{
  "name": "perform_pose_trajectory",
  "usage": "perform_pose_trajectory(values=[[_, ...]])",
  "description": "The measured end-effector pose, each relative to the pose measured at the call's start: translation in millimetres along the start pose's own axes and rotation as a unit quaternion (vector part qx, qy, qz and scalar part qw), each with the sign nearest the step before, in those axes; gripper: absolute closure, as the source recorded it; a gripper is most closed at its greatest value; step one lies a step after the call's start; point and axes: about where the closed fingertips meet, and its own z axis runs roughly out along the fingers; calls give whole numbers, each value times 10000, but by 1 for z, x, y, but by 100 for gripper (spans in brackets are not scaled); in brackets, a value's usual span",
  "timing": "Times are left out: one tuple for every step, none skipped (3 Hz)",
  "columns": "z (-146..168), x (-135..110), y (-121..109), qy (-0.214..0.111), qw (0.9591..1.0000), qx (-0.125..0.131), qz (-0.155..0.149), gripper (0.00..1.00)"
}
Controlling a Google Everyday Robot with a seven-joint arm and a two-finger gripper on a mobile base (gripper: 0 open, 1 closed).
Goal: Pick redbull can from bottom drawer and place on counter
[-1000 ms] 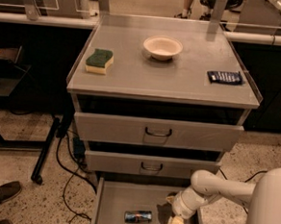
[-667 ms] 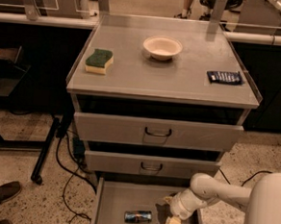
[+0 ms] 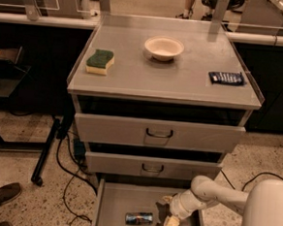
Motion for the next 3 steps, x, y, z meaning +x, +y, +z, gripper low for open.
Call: perform_pose_trajectory(values=[[16, 3, -8, -245, 9997, 11, -59, 0], [36, 13, -31, -398, 9988, 285, 16, 0], [36, 13, -31, -399, 9988, 285, 15, 0]])
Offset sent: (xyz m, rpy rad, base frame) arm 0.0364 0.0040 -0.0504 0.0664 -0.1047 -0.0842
